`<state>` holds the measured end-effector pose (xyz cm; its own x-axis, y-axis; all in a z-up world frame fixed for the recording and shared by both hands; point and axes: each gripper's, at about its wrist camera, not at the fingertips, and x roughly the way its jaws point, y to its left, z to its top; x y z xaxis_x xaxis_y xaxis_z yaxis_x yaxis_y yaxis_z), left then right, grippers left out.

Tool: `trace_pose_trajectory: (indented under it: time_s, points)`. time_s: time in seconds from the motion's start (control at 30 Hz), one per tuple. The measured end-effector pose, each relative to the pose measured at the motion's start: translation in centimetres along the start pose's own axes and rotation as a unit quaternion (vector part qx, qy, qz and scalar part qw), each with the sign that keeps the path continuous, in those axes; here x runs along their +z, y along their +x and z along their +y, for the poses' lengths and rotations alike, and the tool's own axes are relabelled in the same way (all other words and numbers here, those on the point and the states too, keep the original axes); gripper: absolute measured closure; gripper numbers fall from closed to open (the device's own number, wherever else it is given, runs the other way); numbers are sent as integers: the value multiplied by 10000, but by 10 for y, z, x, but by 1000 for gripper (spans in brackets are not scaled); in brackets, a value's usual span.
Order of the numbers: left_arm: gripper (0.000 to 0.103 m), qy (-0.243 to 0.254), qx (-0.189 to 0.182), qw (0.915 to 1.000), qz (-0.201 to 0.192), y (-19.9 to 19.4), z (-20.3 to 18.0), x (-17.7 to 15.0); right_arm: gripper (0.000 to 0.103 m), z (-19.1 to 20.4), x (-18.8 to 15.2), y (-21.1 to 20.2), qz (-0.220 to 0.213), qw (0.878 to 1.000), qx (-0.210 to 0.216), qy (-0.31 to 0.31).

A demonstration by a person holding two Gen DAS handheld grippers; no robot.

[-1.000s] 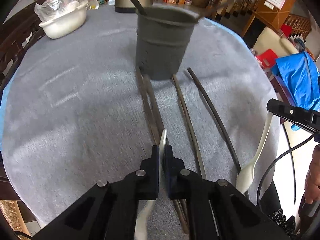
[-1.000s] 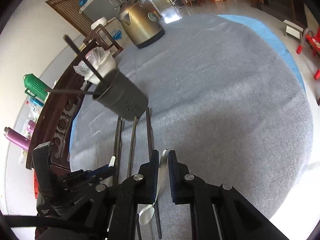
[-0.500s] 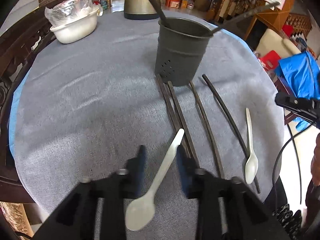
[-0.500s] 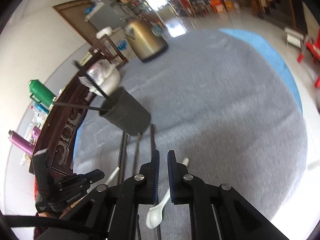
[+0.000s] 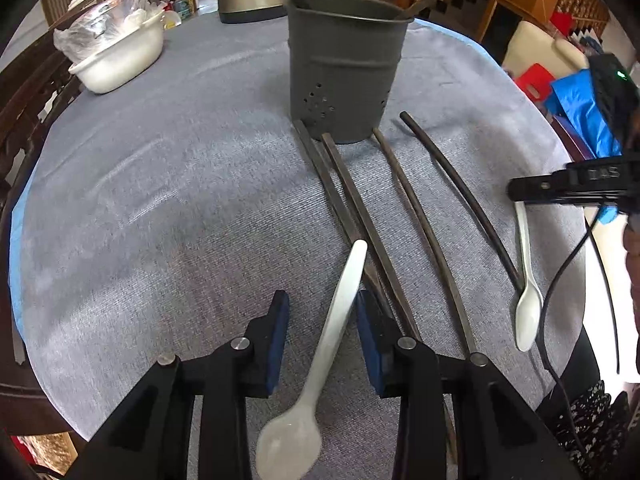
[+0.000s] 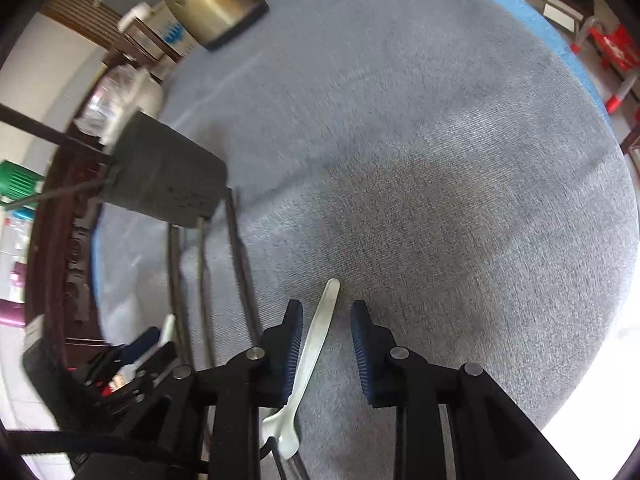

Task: Organize utensils
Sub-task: 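Lift the white spoon with the left tool while the right tool lifts its spoon, then carry the left tool's spoon above the grey holder cup while the right tool carries its spoon there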

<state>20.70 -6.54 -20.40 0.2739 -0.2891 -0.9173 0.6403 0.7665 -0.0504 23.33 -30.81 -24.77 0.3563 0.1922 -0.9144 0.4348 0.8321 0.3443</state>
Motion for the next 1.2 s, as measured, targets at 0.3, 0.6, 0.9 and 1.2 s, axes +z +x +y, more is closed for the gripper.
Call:
trace_pose_trajectory:
  time_s: [0.3, 0.6, 0.9, 1.2]
  points:
    - [92, 233, 8, 9997, 18, 7, -6, 15, 98, 40, -2, 11, -333, 9870, -914, -1280]
    - [92, -203, -240, 9945, -1001, -55, 10, 29, 101, 22, 2, -34, -1079, 9879, 74, -1109]
    - [92, -571, -266, 9653, -2535, -142, 8, 55, 101, 11, 33, -114, -2730, 9530, 1122, -683]
    - [92, -1503, -164, 9236, -3523, -162, 25, 124, 100, 31, 83, -157, -4192, 8911, 1690, -398]
